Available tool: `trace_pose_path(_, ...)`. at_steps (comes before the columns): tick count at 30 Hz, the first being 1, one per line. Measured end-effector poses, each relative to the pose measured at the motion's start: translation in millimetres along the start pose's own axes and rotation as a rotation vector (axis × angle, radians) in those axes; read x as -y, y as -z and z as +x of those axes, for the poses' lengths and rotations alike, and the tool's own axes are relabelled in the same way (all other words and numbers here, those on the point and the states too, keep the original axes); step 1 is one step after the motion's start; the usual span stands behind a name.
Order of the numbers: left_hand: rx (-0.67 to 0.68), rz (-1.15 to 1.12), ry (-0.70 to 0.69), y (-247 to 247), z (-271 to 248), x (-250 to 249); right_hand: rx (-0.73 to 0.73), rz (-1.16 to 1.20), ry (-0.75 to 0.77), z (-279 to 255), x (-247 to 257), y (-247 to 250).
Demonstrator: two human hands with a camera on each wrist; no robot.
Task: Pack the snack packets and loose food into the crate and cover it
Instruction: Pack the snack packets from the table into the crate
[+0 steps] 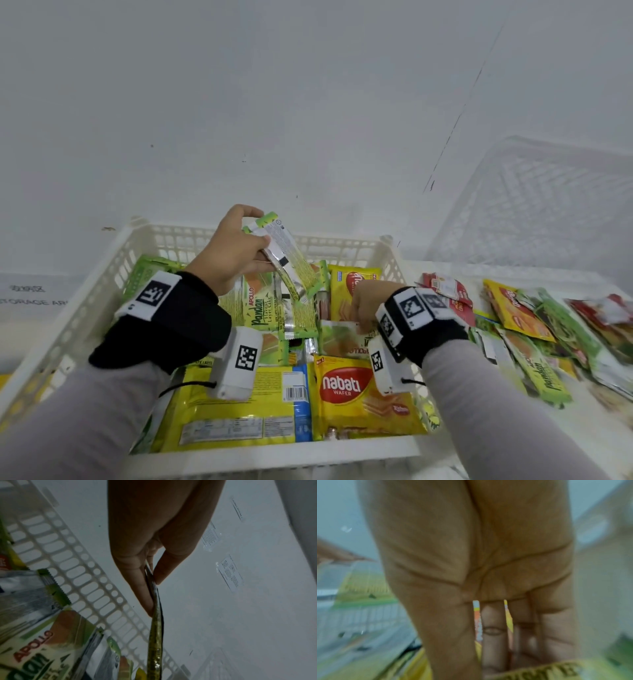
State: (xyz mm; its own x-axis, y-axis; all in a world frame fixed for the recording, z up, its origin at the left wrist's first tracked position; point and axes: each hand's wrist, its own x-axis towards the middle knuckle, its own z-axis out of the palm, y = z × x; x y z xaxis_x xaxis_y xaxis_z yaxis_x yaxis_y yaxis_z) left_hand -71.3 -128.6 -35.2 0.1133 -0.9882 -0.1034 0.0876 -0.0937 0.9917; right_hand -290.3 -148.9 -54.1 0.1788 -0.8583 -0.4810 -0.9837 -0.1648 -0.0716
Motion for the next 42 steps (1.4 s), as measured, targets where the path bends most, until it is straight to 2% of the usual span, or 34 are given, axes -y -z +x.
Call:
trace_pose_path(3,0.04,0.017,-0.002,-8,-4,5,-0.049,-0.01,-0.027,0,0,-9)
trace_pose_path(5,0.068,0.03,-0.037,-15,-8,9,-0.139,0.049,0.015,-2,-2,-3)
trace_pose_path(6,0.084,0.034,-0.06,-19,-10,11,-0.202,0.138,0.052,-5,-3,2)
trace_pose_path(8,0.133,0.024,-0.094,-28,-15,14,-0.273,0.479,0.137,-13,-2,13)
trace_pose_path(10,0.182,-0.031,-0.106,-38,-18,19,-0.194,0.848,0.193,-22,-1,19)
trace_pose_path(12,0.192,-0.073,-0.099,-45,-19,25,-0.106,0.945,0.209,-27,-5,21)
trace_pose_path(14,0.202,0.013,-0.084,-47,-20,33,-0.142,0.792,0.178,-27,-10,21)
trace_pose_path(18,0.324,0.577,-0.052,-46,-21,44,-0.305,0.373,-0.029,-21,-8,19)
trace_pose_path(21,0.405,0.783,-0.063,-49,-23,46,-0.373,0.225,-0.101,-15,-1,10)
trace_pose_path(26,0.311,1.123,-0.196,-38,-18,50,-0.419,-0.001,-0.176,-21,16,2)
trace_pose_path(29,0.302,1.349,-0.096,-31,-14,57,-0.482,-0.116,-0.148,-21,30,-7)
trace_pose_path(31,0.331,1.397,-0.008,-30,-13,63,-0.442,-0.082,-0.083,-19,42,-16)
trace_pose_path(36,0.426,1.441,0.051,-29,-6,67,-0.102,0.033,-0.136,2,42,-26)
trace_pose_path(42,0.548,1.435,0.051,-25,-3,63,0.041,-0.005,-0.057,10,24,-22)
